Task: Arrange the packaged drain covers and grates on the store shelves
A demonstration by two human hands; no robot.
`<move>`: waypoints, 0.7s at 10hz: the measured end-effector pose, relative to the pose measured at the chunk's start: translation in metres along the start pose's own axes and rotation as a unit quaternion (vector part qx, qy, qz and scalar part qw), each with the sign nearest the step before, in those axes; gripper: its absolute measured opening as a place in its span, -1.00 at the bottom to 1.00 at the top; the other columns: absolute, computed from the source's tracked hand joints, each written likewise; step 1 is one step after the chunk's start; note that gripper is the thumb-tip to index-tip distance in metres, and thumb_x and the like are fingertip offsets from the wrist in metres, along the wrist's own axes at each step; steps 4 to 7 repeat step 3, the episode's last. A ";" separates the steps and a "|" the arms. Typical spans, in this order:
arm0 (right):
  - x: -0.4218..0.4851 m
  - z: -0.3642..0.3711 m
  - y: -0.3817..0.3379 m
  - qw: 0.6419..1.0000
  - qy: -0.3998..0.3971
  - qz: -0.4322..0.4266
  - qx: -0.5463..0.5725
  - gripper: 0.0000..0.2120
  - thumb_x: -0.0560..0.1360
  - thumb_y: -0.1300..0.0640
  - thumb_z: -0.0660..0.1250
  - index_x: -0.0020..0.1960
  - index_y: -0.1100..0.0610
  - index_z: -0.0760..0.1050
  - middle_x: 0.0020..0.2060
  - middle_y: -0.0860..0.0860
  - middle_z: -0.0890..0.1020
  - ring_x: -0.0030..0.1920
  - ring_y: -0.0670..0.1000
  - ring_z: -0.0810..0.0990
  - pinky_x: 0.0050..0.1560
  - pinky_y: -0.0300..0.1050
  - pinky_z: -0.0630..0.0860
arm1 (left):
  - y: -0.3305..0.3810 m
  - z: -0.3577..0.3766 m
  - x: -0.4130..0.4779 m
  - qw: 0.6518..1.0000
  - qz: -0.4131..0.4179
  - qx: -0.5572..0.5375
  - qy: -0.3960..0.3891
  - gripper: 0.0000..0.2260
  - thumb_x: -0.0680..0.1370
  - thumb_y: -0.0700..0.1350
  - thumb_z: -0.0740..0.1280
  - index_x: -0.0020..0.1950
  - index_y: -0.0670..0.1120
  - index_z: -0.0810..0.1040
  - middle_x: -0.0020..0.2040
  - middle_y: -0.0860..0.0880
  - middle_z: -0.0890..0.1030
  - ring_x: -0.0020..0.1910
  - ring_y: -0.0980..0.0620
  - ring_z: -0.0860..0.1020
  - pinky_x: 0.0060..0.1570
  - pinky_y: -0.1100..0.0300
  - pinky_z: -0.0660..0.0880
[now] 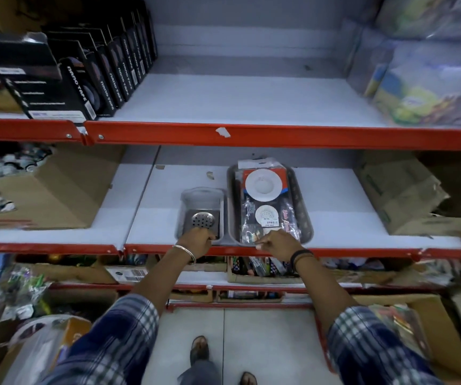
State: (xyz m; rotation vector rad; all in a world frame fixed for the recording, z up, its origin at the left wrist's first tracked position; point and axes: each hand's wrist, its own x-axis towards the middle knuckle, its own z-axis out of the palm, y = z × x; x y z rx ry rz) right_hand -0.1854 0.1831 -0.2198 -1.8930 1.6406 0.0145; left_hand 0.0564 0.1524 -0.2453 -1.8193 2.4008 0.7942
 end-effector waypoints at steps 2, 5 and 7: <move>-0.013 0.003 -0.011 1.000 0.012 0.003 -0.026 -0.71 0.59 0.08 0.18 0.22 0.14 0.54 0.19 0.14 0.62 0.15 0.14 0.58 0.22 0.07 0.49 | 0.009 0.003 -0.021 1.000 -0.004 0.029 0.008 -0.71 0.56 -0.19 0.19 0.23 -0.18 0.55 0.18 -0.22 0.61 0.17 -0.18 0.55 0.20 -0.02 0.50; -0.020 -0.003 -0.026 0.996 0.091 -0.021 -0.012 -0.67 0.59 0.09 0.16 0.34 0.08 0.43 0.23 0.15 0.59 0.17 0.14 0.58 0.17 0.06 0.53 | 0.017 -0.003 -0.031 0.996 0.025 0.058 0.059 -0.71 0.55 -0.16 0.18 0.23 -0.17 0.51 0.19 -0.20 0.59 0.16 -0.19 0.55 0.15 -0.05 0.52; -0.020 -0.003 -0.026 0.996 0.091 -0.021 -0.012 -0.67 0.59 0.09 0.16 0.34 0.08 0.43 0.23 0.15 0.59 0.17 0.14 0.58 0.17 0.06 0.53 | 0.017 -0.003 -0.031 0.996 0.025 0.058 0.059 -0.71 0.55 -0.16 0.18 0.23 -0.17 0.51 0.19 -0.20 0.59 0.16 -0.19 0.55 0.15 -0.05 0.52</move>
